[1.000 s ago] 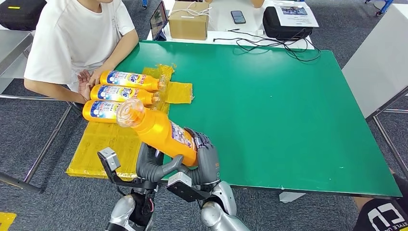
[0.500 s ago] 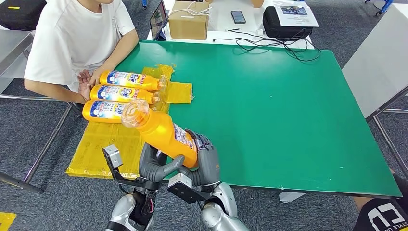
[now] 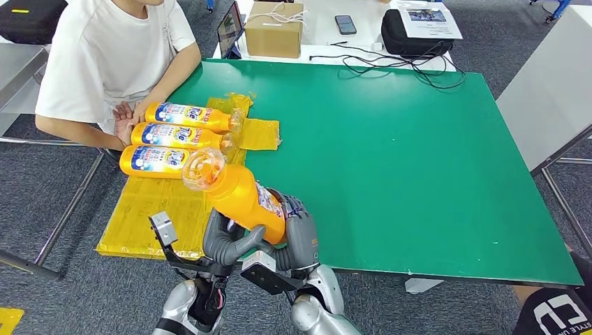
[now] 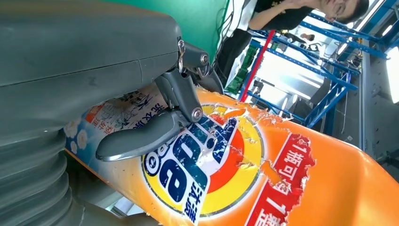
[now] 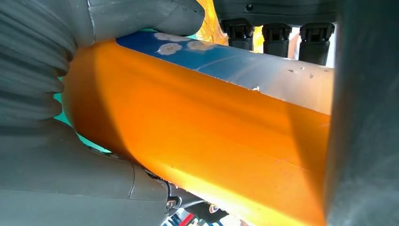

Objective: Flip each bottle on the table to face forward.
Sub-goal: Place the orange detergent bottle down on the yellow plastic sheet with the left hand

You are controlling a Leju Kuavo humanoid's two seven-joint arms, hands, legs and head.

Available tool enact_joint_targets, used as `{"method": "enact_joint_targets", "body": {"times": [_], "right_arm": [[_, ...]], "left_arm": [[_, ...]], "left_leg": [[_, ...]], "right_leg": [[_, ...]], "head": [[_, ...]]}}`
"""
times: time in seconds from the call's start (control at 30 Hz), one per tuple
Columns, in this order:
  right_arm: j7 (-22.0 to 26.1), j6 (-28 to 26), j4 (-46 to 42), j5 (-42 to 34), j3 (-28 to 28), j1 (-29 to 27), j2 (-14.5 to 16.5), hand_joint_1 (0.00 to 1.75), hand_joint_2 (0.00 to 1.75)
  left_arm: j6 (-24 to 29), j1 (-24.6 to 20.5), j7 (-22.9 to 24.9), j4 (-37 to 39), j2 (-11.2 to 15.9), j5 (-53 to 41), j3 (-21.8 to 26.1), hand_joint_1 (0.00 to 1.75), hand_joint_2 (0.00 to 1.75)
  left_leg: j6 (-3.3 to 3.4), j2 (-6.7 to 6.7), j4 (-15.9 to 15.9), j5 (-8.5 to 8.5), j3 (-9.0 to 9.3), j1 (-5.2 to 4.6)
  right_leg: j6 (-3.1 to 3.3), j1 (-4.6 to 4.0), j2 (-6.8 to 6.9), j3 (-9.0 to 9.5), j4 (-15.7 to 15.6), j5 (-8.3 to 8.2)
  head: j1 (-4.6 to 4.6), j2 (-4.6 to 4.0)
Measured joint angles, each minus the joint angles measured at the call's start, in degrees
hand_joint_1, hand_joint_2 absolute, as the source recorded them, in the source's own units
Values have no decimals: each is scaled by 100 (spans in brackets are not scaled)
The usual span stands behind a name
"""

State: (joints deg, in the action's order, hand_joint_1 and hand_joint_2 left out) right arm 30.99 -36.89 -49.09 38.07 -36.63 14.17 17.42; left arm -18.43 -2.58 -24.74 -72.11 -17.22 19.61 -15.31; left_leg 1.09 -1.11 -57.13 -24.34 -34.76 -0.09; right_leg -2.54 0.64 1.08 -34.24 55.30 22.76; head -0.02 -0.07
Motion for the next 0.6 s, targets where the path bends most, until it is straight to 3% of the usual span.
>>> {"method": "enact_joint_targets", "body": {"times": [0.3,0.33,0.43,0.47,0.53,0.57,0.6], "right_arm": [[-200,64,52,129,-61,20,1,173,175],[-263,74,66,162,-73,27,1,151,175],[-485,122,110,283,-99,46,5,21,175],[-555,138,127,332,-109,52,7,0,131],[-643,149,173,433,-134,64,10,0,44],[-652,139,197,471,-145,68,13,0,0],[-646,124,223,496,-154,72,14,0,0]], "left_arm": [[82,6,-97,2,2,-221,43,175,175],[157,11,-150,2,2,-337,45,175,175],[375,30,-285,-9,2,-657,44,171,175],[415,32,-300,-16,2,-706,44,162,175],[504,25,-310,-41,2,-780,46,137,175],[589,10,-313,-54,2,-837,48,140,175],[725,-16,-323,-64,2,-929,49,148,175]], "left_leg": [[0,0,0,0,-1,0],[0,0,0,0,-1,0],[0,0,0,0,-1,0],[0,1,0,0,-1,0],[0,1,0,0,-1,0],[0,1,0,0,-1,0],[0,2,0,0,-1,0]], "right_leg": [[0,0,0,0,0,0],[0,0,0,0,0,0],[0,0,0,1,0,0],[0,0,0,1,0,0],[0,0,0,0,0,0],[0,0,1,0,0,0],[0,0,1,0,0,0]], "head": [[-1,0],[-1,0],[-1,0],[-1,0],[0,0],[1,0],[1,0]]}}
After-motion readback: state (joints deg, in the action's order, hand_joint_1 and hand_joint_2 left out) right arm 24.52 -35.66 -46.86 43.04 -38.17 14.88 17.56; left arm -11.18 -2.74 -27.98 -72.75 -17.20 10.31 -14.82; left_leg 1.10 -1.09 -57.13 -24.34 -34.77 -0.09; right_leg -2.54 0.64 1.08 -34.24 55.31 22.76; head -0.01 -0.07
